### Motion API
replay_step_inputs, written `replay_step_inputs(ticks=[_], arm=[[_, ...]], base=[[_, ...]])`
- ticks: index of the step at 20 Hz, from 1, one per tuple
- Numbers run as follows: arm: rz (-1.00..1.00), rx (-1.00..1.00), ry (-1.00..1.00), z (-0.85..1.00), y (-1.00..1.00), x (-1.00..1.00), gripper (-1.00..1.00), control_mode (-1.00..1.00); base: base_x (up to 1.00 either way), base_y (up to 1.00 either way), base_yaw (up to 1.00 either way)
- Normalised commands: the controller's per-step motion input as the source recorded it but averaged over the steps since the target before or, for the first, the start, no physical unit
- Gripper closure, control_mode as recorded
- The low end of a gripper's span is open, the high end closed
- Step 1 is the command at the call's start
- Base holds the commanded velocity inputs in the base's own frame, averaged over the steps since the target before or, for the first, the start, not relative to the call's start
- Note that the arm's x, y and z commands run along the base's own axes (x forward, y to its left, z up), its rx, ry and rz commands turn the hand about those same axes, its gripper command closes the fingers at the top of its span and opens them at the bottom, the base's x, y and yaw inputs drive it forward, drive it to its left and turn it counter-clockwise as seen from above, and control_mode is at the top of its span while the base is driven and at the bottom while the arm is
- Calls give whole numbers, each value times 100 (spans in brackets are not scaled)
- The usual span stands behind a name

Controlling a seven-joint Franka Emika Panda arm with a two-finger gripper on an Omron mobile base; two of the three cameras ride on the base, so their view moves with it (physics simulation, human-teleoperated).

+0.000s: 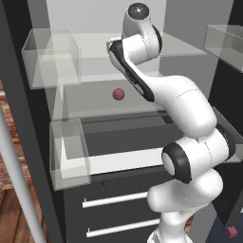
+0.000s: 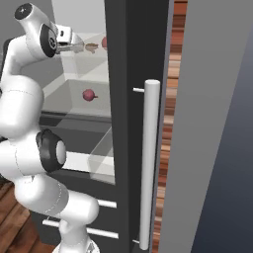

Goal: Place one onion and one chicken drumstick in each tupperware on the nearby counter, to pack two identical lunches.

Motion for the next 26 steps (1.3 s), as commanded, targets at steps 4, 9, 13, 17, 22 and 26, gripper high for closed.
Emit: replay_step_inputs(ticks=[4, 9, 13, 17, 22, 26], arm=[[-4, 0, 14, 0, 0, 30, -100, -100], [0, 0, 1, -4, 0, 27, -100, -100], [0, 0, -7, -24, 0, 22, -100, -100], [0, 0, -5, -21, 0, 32, -100, -100], [0, 0, 0, -14, 0, 39, -100, -100], [0, 0, 0, -12, 0, 43, -100, -100]], base=[[0, 0, 0], [0, 0, 0], [0, 0, 0], [0, 0, 0], [0, 0, 0], [0, 0, 0]])
